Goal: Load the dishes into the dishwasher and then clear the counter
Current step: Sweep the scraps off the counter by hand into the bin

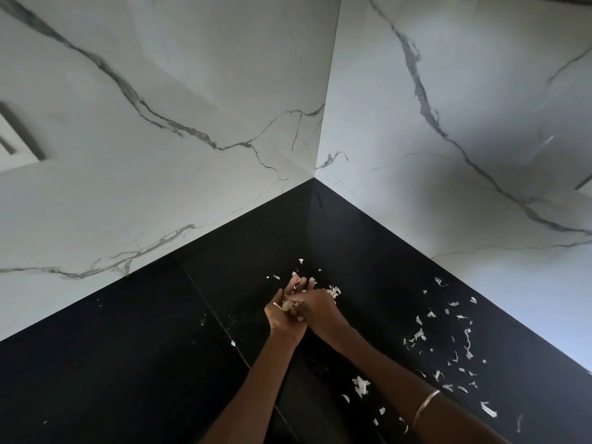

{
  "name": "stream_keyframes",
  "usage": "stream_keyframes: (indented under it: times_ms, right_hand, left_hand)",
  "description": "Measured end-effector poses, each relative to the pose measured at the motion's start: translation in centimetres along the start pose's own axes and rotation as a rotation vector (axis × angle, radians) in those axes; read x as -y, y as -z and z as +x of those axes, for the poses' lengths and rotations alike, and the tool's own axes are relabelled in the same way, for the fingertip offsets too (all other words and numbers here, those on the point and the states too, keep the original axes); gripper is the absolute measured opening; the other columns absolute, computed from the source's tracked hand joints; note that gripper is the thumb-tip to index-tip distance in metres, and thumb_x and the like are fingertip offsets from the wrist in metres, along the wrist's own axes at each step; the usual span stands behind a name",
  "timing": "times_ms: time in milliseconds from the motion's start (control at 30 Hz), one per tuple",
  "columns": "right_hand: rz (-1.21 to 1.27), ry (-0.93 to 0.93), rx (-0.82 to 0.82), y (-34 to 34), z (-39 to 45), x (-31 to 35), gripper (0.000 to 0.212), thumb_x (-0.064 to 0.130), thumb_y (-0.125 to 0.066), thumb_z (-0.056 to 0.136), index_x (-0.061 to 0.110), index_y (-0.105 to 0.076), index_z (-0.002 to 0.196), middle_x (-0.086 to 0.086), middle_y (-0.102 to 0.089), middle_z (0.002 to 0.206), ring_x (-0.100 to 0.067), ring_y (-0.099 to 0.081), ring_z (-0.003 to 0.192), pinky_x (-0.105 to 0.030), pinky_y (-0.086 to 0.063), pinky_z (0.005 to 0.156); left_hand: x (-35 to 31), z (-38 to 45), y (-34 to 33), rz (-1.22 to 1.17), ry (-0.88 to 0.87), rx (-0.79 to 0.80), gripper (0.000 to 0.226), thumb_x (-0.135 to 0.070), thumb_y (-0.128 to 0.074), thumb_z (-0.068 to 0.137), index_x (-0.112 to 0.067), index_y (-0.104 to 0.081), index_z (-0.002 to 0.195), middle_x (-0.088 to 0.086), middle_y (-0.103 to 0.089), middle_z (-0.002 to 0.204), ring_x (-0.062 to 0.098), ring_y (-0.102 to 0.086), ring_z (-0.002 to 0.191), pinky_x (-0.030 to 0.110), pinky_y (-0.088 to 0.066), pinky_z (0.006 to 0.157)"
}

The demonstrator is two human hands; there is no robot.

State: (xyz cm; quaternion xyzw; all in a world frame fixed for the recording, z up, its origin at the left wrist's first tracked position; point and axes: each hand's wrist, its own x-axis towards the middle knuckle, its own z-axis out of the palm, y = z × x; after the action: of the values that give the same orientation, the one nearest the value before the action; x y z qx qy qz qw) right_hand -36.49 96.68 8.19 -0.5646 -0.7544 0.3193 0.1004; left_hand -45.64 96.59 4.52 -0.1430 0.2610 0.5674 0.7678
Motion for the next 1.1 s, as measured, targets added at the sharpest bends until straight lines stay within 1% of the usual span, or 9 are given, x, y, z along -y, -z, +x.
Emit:
stream_keyframes:
  times_ms: [100, 267, 367, 500, 633, 733, 833, 933, 1100]
  right_hand:
    - [-0.016, 0.034, 0.028, 0.2, -0.2, 0.1, 0.025, 0.031, -0.048, 0.084, 0.027, -0.068, 0.097, 0.007, -0.070, 0.091, -0.014, -0.064, 0.095, -0.038, -0.051, 0.089]
    - [0.159, 0.085, -0.029, 1.4, -0.6, 0.0, 0.035, 0.022, -0.068, 0.087, 0.026, -0.068, 0.122, 0.007, -0.069, 0.120, 0.003, -0.060, 0.109, -0.014, -0.044, 0.096]
    - [0.177, 0.131, -0.097, 1.9, -0.2, 0.1, 0.030, 0.028, -0.064, 0.091, 0.027, -0.069, 0.121, 0.010, -0.068, 0.123, 0.008, -0.057, 0.113, -0.016, -0.045, 0.100]
    - [0.283, 0.188, -0.353, 2.6, 0.2, -0.3, 0.018, 0.017, -0.060, 0.096, 0.020, -0.077, 0.100, 0.012, -0.076, 0.095, 0.006, -0.068, 0.088, -0.021, -0.056, 0.082]
    - [0.265, 0.022, -0.561, 2.2, 3.0, -4.1, 0.015, 0.016, -0.066, 0.092, 0.017, -0.076, 0.102, 0.008, -0.076, 0.096, 0.004, -0.069, 0.084, -0.031, -0.059, 0.079]
    - [0.214, -0.070, -0.509, 1.3, 6.2, -7.0, 0.026, 0.016, -0.059, 0.095, 0.017, -0.068, 0.120, -0.001, -0.066, 0.127, -0.011, -0.067, 0.107, -0.039, -0.053, 0.097]
    - [0.133, -0.144, -0.357, 0.8, 9.1, -7.9, 0.043, 0.024, -0.048, 0.101, 0.013, -0.048, 0.143, -0.007, -0.039, 0.154, -0.019, -0.035, 0.143, -0.037, -0.028, 0.119]
    - [-0.017, -0.086, -0.214, -0.7, 11.4, -6.8, 0.051, 0.026, -0.034, 0.106, 0.006, -0.028, 0.152, -0.010, -0.020, 0.161, -0.023, -0.011, 0.151, -0.038, -0.008, 0.123]
    - [-0.128, 0.163, -0.117, -3.7, 11.5, -4.0, 0.051, 0.028, -0.030, 0.106, 0.011, -0.021, 0.154, -0.003, -0.010, 0.162, -0.017, 0.001, 0.150, -0.031, -0.001, 0.121]
  left_hand:
    - [0.1, -0.2, 0.5, 0.010, -0.026, 0.020, 0.047, -0.028, -0.033, 0.097, -0.004, -0.071, 0.112, 0.015, -0.067, 0.118, 0.033, -0.064, 0.114, 0.046, -0.042, 0.107]
    - [-0.7, -0.1, 1.0, 0.072, -0.064, 0.025, 0.049, -0.025, -0.031, 0.099, -0.003, -0.073, 0.109, 0.015, -0.066, 0.119, 0.030, -0.065, 0.110, 0.042, -0.037, 0.113]
    - [-1.1, -0.4, 0.8, 0.094, -0.100, -0.016, 0.047, -0.021, -0.028, 0.100, -0.002, -0.070, 0.111, 0.018, -0.064, 0.125, 0.032, -0.059, 0.118, 0.042, -0.041, 0.109]
    - [-1.8, -0.6, 0.9, 0.048, -0.110, -0.039, 0.045, -0.020, -0.027, 0.101, 0.002, -0.064, 0.116, 0.021, -0.065, 0.120, 0.035, -0.061, 0.114, 0.047, -0.049, 0.096]
    - [-3.9, -0.2, 1.8, 0.038, -0.105, -0.077, 0.046, -0.025, -0.031, 0.102, 0.003, -0.062, 0.120, 0.021, -0.066, 0.118, 0.038, -0.058, 0.116, 0.050, -0.046, 0.098]
    - [-5.8, -0.6, 2.3, 0.075, -0.126, -0.093, 0.046, -0.024, -0.031, 0.103, 0.005, -0.061, 0.121, 0.024, -0.064, 0.121, 0.040, -0.056, 0.120, 0.049, -0.045, 0.099]
    - [-7.4, -0.8, 2.8, 0.089, -0.144, -0.107, 0.045, -0.024, -0.033, 0.102, 0.006, -0.060, 0.122, 0.026, -0.063, 0.123, 0.041, -0.056, 0.120, 0.049, -0.046, 0.099]
    - [-8.3, -0.9, 3.1, 0.105, -0.163, -0.111, 0.046, -0.025, -0.034, 0.102, 0.007, -0.059, 0.123, 0.027, -0.062, 0.124, 0.041, -0.057, 0.118, 0.049, -0.047, 0.099]
    - [-8.6, -0.6, 3.0, 0.116, -0.156, -0.109, 0.047, -0.025, -0.033, 0.102, 0.008, -0.059, 0.121, 0.029, -0.062, 0.124, 0.042, -0.056, 0.118, 0.049, -0.046, 0.098]
